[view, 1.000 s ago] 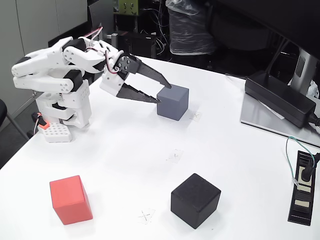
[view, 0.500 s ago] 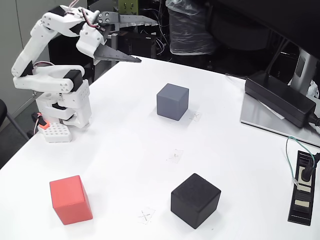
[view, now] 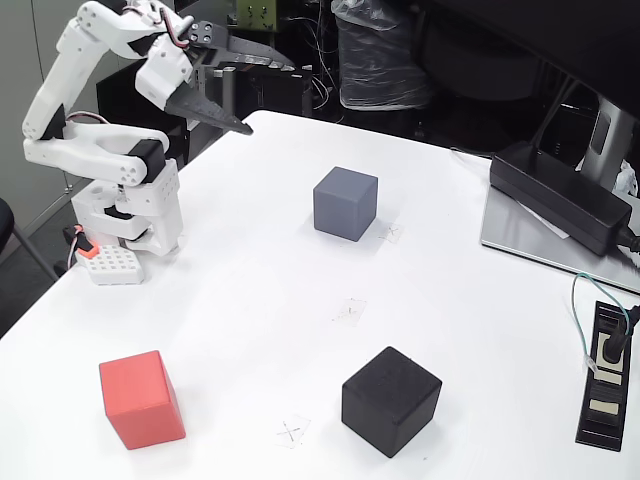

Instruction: Stack the three blocks in an ordered color.

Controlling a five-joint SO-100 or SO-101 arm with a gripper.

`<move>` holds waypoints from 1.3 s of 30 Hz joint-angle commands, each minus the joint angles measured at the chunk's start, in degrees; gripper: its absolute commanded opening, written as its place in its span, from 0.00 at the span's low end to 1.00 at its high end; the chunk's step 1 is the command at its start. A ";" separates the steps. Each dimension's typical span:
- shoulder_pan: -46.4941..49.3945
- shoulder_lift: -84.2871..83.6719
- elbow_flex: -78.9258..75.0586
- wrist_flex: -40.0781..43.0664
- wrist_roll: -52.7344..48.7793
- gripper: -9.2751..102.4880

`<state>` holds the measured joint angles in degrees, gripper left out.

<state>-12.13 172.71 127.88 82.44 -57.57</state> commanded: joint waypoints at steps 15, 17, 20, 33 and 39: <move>-17.40 -45.97 -14.94 2.20 0.35 0.40; -18.11 -48.60 -14.94 0.79 0.35 0.40; -18.11 -51.06 -14.94 -2.02 0.35 0.40; -18.63 -68.99 -24.35 -8.35 0.44 0.39; -18.81 -80.07 -32.78 -4.83 0.44 0.39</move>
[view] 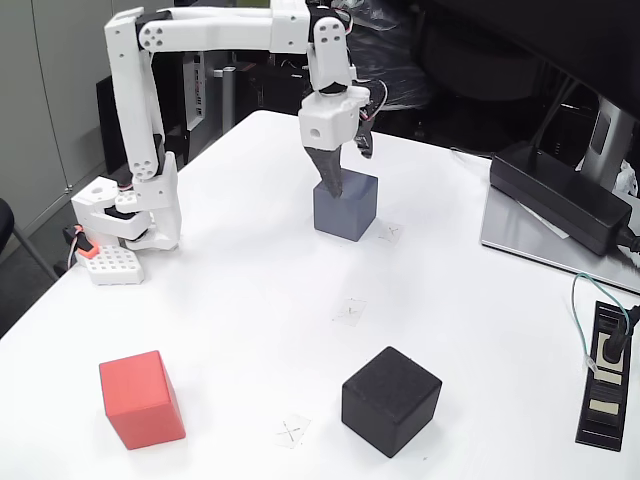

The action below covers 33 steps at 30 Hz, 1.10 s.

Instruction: Stack the three blocks in an ordered color.

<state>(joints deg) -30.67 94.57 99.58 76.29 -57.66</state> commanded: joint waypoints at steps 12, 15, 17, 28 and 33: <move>-0.35 -10.99 -8.17 3.69 0.53 0.39; -0.35 -12.57 -8.17 3.69 0.53 0.39; -0.35 -13.18 -8.44 3.69 0.53 0.39; -0.44 -13.45 -8.61 3.60 0.79 0.33; -0.53 -13.01 -8.79 3.52 4.48 0.18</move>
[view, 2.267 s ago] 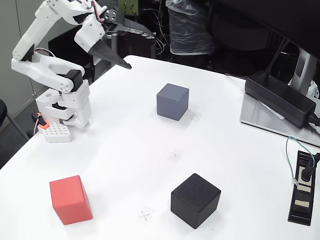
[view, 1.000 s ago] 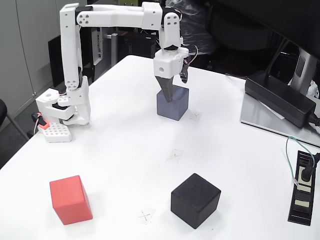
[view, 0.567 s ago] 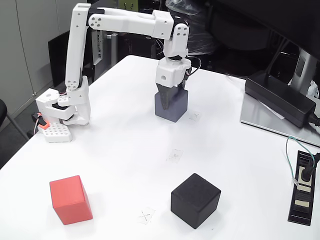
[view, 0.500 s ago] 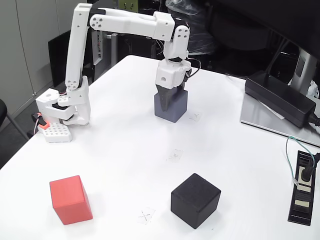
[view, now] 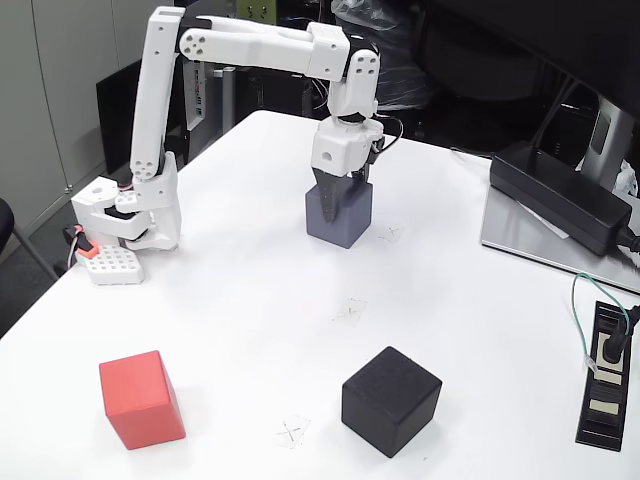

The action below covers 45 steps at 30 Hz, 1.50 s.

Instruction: Stack the three blocks in an ordered color.

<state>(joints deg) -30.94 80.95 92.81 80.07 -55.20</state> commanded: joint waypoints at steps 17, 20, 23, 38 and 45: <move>0.62 1.32 -19.42 10.99 12.30 0.08; 2.29 4.66 -22.24 10.63 13.36 0.08; 4.92 8.26 -22.32 10.63 13.01 0.08; 26.19 24.35 -15.12 10.63 5.10 0.08; 38.67 38.06 -3.52 10.63 -5.98 0.08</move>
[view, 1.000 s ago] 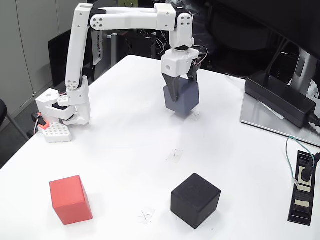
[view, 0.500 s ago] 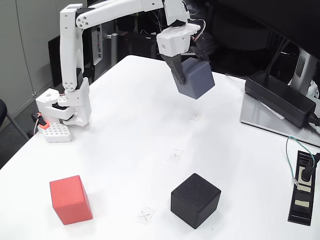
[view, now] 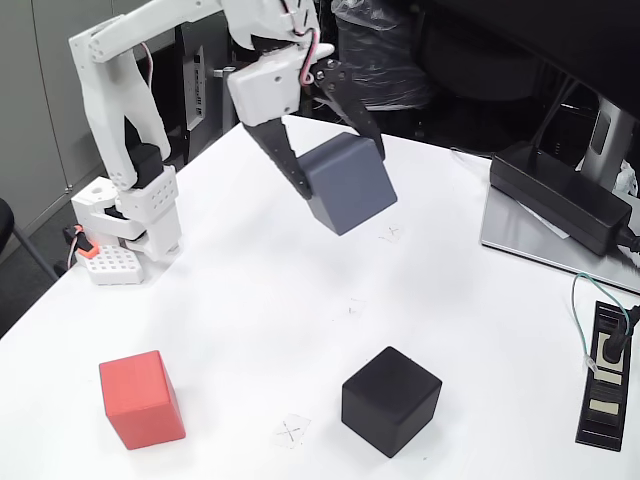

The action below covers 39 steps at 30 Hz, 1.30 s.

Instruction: Stack the three blocks in an ordered color.

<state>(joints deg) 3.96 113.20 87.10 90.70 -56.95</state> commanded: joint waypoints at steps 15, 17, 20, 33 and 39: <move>35.24 14.33 12.48 0.00 -31.38 0.08; 39.46 14.33 13.01 0.00 -35.51 0.08; 44.56 14.24 13.36 0.00 -41.75 0.08; 54.49 8.88 13.27 -0.70 -61.26 0.08; 54.67 6.15 12.66 -0.79 -61.44 0.08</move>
<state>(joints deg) 58.71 119.62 100.46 90.70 -117.86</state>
